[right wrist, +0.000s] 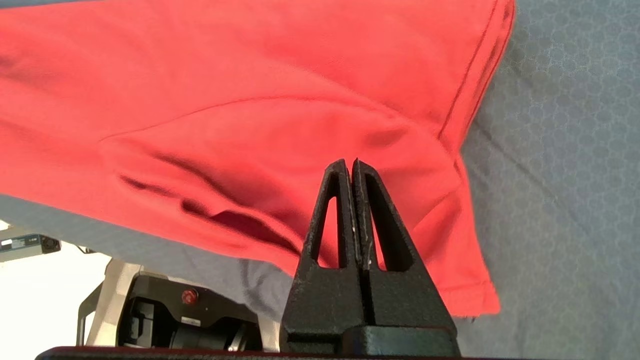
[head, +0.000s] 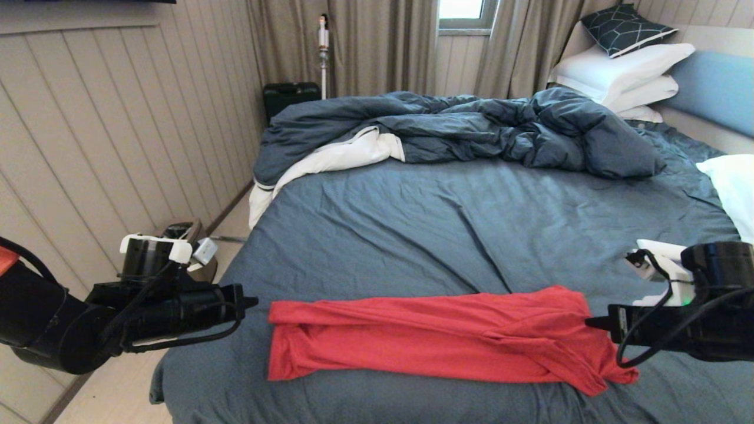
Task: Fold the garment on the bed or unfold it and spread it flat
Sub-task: Fold the red T-shirt
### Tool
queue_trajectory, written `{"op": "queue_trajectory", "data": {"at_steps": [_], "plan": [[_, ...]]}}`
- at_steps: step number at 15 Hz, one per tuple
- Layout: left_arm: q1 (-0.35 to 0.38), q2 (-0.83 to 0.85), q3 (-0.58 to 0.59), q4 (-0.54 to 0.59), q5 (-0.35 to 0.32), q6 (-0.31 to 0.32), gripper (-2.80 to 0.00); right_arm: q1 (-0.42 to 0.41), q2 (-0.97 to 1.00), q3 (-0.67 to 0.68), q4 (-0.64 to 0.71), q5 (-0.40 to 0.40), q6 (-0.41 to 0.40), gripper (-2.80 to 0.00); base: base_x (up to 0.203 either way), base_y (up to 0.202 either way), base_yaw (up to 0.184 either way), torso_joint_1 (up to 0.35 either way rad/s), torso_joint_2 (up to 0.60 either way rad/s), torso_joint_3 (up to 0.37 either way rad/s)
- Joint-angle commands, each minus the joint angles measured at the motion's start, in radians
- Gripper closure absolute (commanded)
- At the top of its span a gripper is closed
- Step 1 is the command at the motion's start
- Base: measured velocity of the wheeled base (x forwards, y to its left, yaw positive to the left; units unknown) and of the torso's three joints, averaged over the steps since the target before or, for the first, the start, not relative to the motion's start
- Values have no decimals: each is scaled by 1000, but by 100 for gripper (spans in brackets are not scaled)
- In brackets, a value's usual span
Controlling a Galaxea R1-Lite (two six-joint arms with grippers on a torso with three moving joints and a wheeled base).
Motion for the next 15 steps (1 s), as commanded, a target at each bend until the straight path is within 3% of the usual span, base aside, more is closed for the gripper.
{"op": "queue_trajectory", "data": {"at_steps": [1, 7, 15], "plan": [[1, 0, 0, -4, -2, -2, 0, 0, 51, -29, -2, 1, 0, 0, 0, 0, 0, 0, 0, 0], [-1, 0, 3, -4, -2, -2, 0, 34, 194, -126, -2, -27, 5, 0, 0, 0, 0, 0, 0, 0], [-1, 3, 1, -4, -3, -2, 0, 109, 340, -388, 61, -119, 44, 0, 0, 0, 0, 0, 0, 0]]}}
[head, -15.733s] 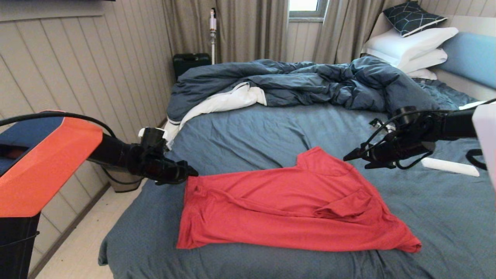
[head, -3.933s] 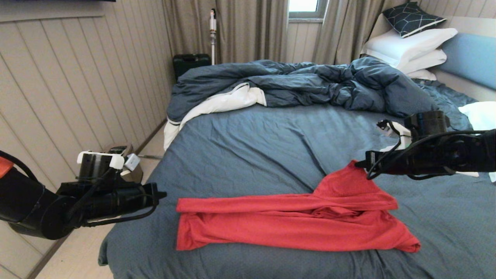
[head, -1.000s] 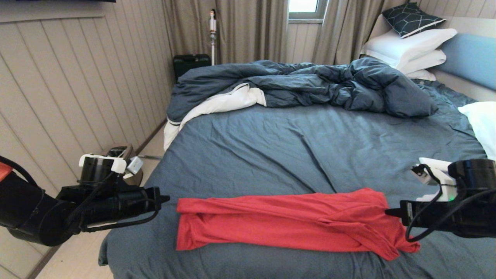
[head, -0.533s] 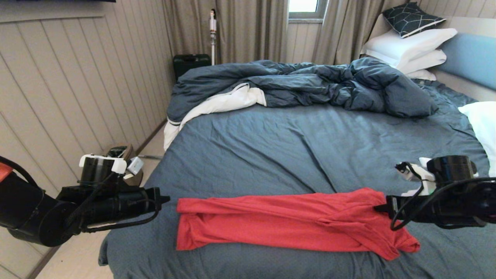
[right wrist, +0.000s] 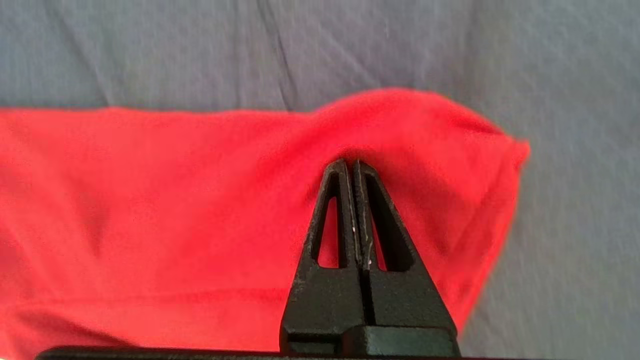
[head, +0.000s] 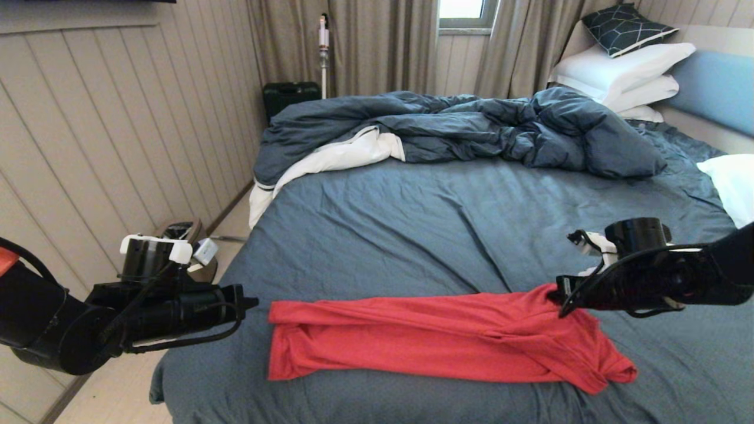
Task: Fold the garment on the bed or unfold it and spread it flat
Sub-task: Fold the red T-shirt
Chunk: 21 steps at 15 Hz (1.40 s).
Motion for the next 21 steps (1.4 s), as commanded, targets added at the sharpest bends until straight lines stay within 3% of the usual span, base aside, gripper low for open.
{"op": "queue_trajectory", "data": {"at_steps": [1, 8, 12, 17, 21], "plan": [[1, 5, -2, -4, -2, -2, 0, 26, 51, -78, 39, 0, 13, 0, 0, 0, 0, 0, 0, 0], [0, 13, -11, -4, -1, -6, 0, 52, 98, -191, 95, -4, 75, 0, 0, 0, 0, 0, 0, 0], [-7, -1, -118, 21, 11, -39, 0, 170, -32, -287, 295, -6, 177, 0, 0, 0, 0, 0, 0, 0], [-153, 13, -368, 291, 126, -48, 0, 188, -92, -226, 354, 4, 248, 0, 0, 0, 0, 0, 0, 0], [-242, 141, -524, 422, 202, -44, 0, 170, -144, -182, 346, 15, 249, 0, 0, 0, 0, 0, 0, 0]]}}
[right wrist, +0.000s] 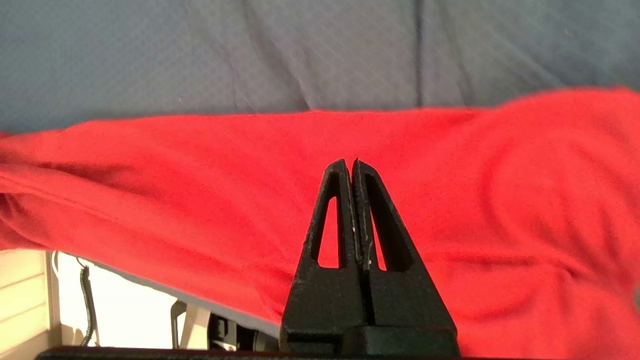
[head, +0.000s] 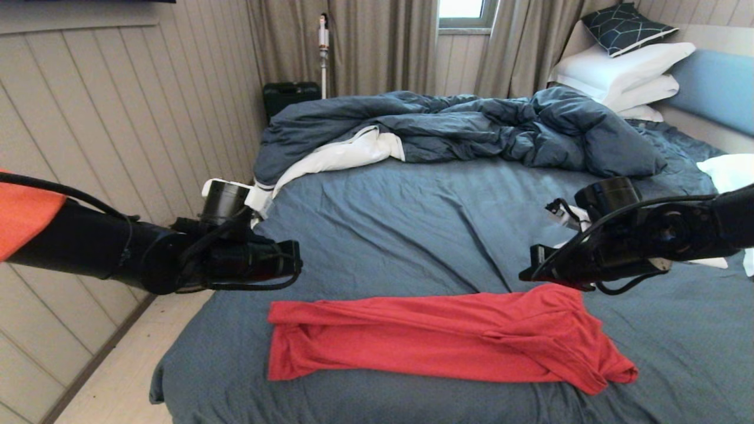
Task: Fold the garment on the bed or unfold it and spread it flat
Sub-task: Fold the red T-shirt
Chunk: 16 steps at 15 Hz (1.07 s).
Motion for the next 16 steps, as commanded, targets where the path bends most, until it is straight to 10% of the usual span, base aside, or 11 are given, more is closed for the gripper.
{"op": "queue_trajectory", "data": {"at_steps": [1, 16], "plan": [[-40, 82, -54, 24, 14, 1, 0, 0, -53, 32, -1, 6, 1, 0, 0, 0, 0, 0, 0, 0], [-184, 86, 71, 56, 92, 30, 0, -42, -69, 84, -47, 10, -7, 0, 0, 0, 0, 0, 0, 0]]}}
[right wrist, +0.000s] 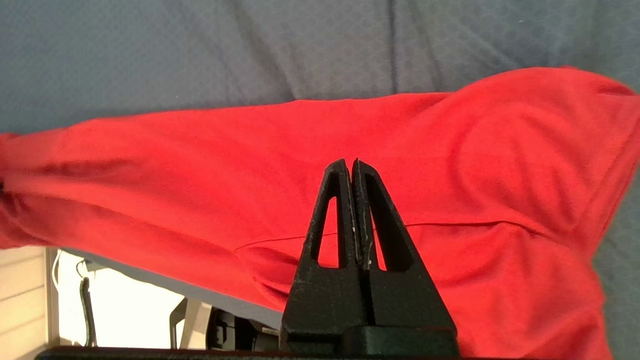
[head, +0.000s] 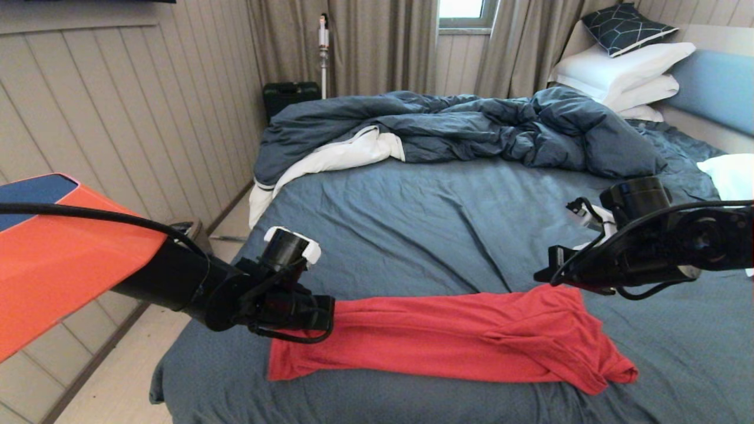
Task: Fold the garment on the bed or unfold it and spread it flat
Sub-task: Fold the red T-shirt
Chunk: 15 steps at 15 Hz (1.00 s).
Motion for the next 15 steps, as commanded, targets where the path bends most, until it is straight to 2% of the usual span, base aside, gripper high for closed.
{"op": "queue_trajectory", "data": {"at_steps": [1, 7, 12, 15], "plan": [[-19, -49, 35, 0, 0, -3, 0, -10, 7, -1, 0, 2, 1, 0, 0, 0, 0, 0, 0, 0], [-48, -105, 126, -12, 5, -7, 0, -20, 27, -1, -15, 2, 1, 0, 0, 0, 0, 0, 0, 0], [-11, -107, -55, -12, 20, -12, 0, -24, 40, 0, -21, 2, 1, 0, 0, 0, 0, 0, 0, 0], [17, -17, -113, -7, 24, -8, 0, -25, 45, 0, -21, 2, 1, 0, 0, 0, 0, 0, 0, 0]]}}
